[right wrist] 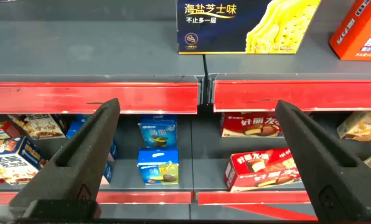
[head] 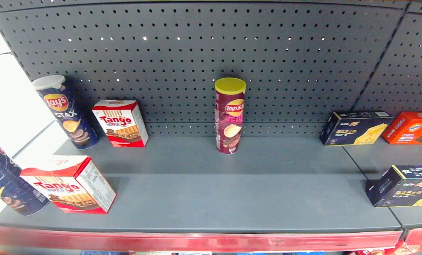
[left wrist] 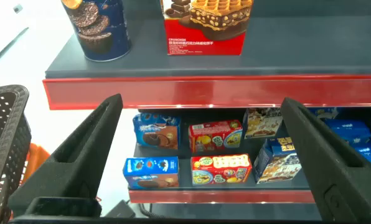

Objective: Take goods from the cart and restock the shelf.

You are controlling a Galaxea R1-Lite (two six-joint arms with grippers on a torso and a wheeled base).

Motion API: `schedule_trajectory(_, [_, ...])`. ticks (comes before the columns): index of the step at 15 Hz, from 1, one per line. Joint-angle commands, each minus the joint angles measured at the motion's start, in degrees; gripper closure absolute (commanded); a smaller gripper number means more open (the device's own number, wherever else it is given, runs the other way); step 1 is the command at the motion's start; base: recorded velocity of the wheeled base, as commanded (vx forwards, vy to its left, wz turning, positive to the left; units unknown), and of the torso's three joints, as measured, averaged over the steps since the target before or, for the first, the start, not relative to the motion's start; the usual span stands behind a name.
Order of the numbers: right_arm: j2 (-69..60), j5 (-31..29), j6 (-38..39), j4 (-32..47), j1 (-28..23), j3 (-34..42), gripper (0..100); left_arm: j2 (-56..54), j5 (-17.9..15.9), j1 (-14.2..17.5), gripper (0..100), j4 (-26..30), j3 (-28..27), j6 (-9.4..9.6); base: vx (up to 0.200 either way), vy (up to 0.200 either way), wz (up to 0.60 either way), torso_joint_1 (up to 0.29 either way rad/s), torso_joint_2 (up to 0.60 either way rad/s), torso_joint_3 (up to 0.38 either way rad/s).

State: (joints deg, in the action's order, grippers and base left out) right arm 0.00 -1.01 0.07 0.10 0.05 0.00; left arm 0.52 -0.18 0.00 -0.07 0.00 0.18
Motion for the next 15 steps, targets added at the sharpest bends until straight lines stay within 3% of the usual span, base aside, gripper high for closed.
schedule_trajectory(1, [0.0, 0.05, 0.01, -0.01, 0.04, 0.0, 0, 0.0, 0.01, 0.0, 0, -0.01, 0.0, -0.01, 0.0, 0.0, 0.0, 0.0, 0.0, 0.0])
schedule_trajectory(14, [0.0, -0.04, 0.01, -0.01, 0.04, 0.0, 0, 0.0, 0.01, 0.0, 0, -0.01, 0.0, -0.01, 0.0, 0.0, 0.6, 0.002, 0.0, 0.002])
schedule_trajectory(15, [0.0, -0.04, 0.01, -0.01, 0.04, 0.0, 0, 0.0, 0.01, 0.0, 0, -0.01, 0.0, -0.01, 0.0, 0.0, 0.0, 0.0, 0.0, 0.0])
